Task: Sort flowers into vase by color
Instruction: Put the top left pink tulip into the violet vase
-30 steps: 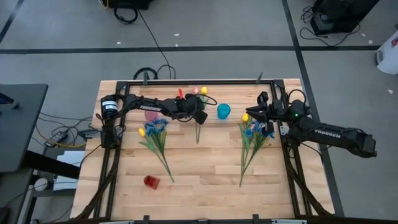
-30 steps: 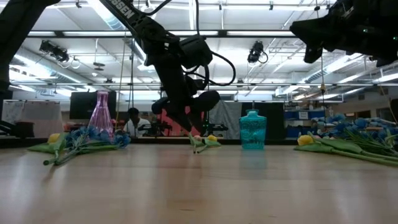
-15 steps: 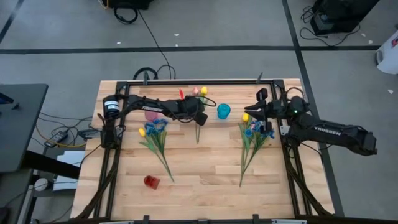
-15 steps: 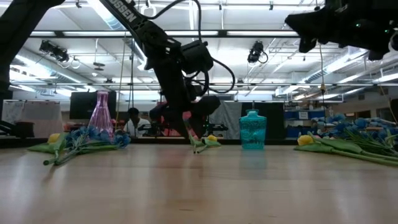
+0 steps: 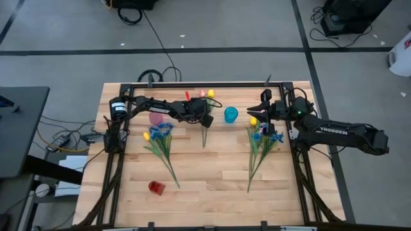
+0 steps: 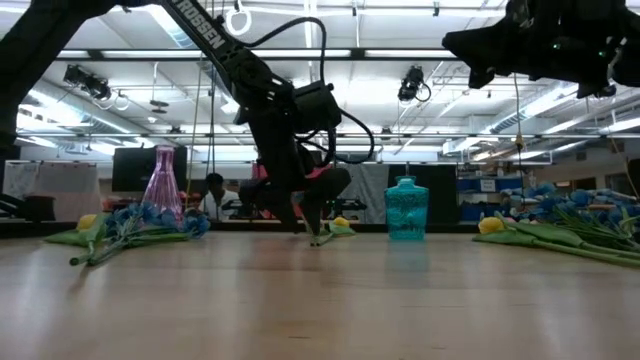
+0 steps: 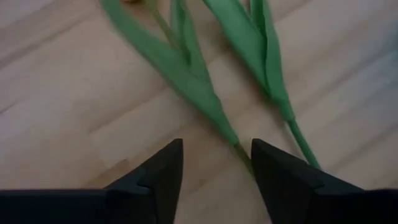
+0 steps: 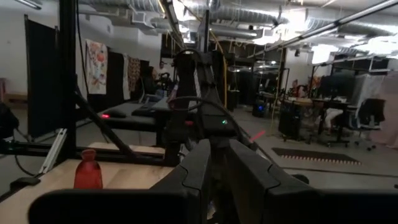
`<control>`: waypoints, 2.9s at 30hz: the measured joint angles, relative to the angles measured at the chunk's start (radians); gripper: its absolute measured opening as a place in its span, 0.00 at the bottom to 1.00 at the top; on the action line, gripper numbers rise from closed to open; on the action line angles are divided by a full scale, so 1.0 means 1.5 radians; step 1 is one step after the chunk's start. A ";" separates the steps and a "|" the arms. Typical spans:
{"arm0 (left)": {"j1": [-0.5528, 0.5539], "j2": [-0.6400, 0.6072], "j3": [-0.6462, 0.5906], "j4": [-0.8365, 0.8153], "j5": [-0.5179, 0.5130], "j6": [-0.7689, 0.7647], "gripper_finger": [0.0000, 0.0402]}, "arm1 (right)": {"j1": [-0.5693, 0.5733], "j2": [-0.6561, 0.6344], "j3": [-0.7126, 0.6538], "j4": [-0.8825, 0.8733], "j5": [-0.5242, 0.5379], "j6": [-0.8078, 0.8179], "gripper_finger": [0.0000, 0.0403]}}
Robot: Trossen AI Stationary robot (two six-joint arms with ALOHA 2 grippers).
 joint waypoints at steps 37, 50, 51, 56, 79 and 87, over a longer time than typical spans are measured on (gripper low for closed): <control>-0.018 -0.080 0.108 0.095 -0.069 0.286 0.03 | -0.082 -0.045 -0.001 -0.075 -0.028 0.005 0.16; -0.031 -0.078 0.058 0.471 0.190 0.392 0.03 | -0.117 -0.113 -0.001 -0.144 -0.031 0.001 0.16; -0.031 -0.079 0.047 0.502 0.200 0.392 0.03 | -0.117 -0.113 -0.001 -0.144 -0.031 0.001 0.16; -0.027 -0.079 -0.014 0.653 0.209 0.397 0.03 | -0.117 -0.113 -0.001 -0.138 -0.031 -0.003 0.16; -0.083 -0.336 -0.312 0.843 0.017 0.485 0.03 | -0.117 -0.109 -0.001 -0.119 -0.028 -0.036 0.16; -0.122 -0.427 -0.392 0.836 -0.128 0.528 0.03 | -0.117 -0.069 -0.001 -0.067 -0.026 -0.036 0.16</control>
